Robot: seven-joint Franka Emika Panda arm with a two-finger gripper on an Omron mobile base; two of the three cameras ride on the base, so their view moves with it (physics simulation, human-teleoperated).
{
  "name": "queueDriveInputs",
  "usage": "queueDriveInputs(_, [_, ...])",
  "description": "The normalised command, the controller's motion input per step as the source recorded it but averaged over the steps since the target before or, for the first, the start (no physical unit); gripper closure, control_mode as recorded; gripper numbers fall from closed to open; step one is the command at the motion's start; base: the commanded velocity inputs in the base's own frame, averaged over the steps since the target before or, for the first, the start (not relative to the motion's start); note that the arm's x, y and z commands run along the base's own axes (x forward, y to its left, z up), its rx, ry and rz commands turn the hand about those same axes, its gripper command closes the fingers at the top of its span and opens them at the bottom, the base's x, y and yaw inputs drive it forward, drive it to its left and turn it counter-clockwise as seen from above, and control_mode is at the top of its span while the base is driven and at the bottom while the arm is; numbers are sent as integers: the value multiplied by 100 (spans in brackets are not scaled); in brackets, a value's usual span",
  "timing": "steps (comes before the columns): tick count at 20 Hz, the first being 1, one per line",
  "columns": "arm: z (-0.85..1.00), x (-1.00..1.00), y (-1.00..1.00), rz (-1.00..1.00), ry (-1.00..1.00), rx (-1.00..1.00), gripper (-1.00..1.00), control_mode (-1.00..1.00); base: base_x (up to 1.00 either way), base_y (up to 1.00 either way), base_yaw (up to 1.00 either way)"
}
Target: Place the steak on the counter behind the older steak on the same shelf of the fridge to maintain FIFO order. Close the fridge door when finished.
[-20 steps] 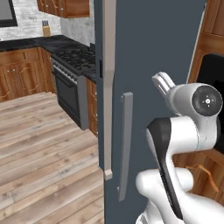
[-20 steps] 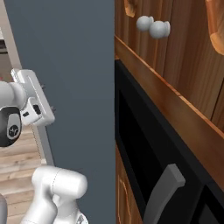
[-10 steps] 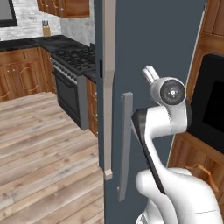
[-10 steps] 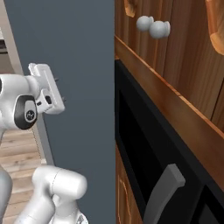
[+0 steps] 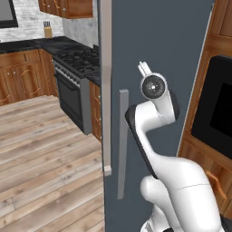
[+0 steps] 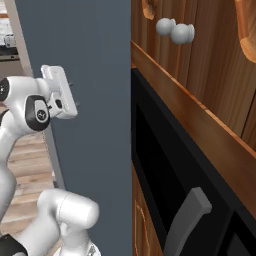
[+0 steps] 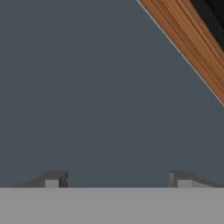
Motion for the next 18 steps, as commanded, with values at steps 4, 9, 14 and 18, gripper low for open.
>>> queueDriveInputs(4, [-7,58,-4,-10,-2,0,-100,-100,0,0,0])
queueDriveInputs(9, [-17,46,-25,-15,-6,0,-100,-100,0,0,0])
queueDriveInputs(14, [-13,40,-28,-16,-7,0,-100,-100,0,0,0])
queueDriveInputs(18, [-7,41,-31,-17,-7,0,-100,-100,0,0,0])
